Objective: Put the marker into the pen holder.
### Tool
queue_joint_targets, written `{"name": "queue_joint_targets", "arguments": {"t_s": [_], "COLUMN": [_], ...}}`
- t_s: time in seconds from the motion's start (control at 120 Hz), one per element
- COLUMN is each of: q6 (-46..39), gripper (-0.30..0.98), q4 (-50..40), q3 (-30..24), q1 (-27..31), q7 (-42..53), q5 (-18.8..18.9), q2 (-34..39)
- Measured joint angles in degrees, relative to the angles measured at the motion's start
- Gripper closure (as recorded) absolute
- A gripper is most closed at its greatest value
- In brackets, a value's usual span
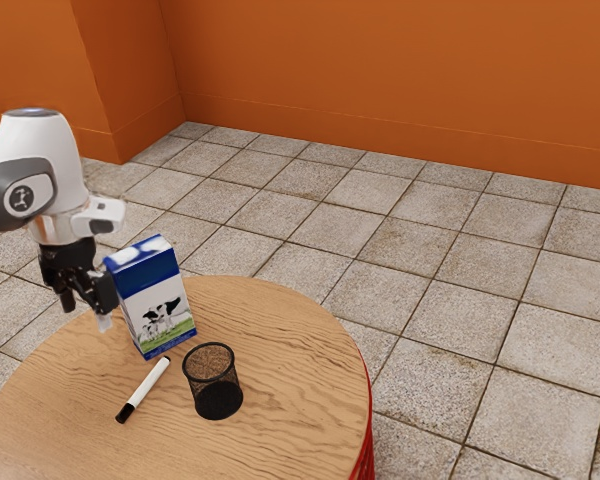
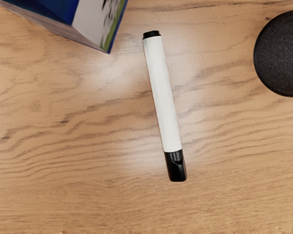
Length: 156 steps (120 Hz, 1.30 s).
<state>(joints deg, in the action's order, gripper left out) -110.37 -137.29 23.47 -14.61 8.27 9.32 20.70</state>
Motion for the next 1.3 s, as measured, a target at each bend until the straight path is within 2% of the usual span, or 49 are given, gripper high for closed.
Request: {"name": "queue_joint_targets", "arguments": {"t_s": [0.308, 0.542, 1.075, 1.3], "q6": [-15.4, -26.6, -37.9, -40.0], "gripper": [0.02, 0.02, 0.02, 0.18], "q4": [-15.9, -20.7, -19.9, -19.8], "q3": [0.2, 0.2, 0.3, 0.3], "q1": [0.2, -0.1, 0.0, -0.1], "q7": [-1.1, -3.3, -8.8, -9.5], "q5": [0.2, 0.1, -0.3, -0.5], "q2": [1.5, -0.3, -13.1, -14.8]}}
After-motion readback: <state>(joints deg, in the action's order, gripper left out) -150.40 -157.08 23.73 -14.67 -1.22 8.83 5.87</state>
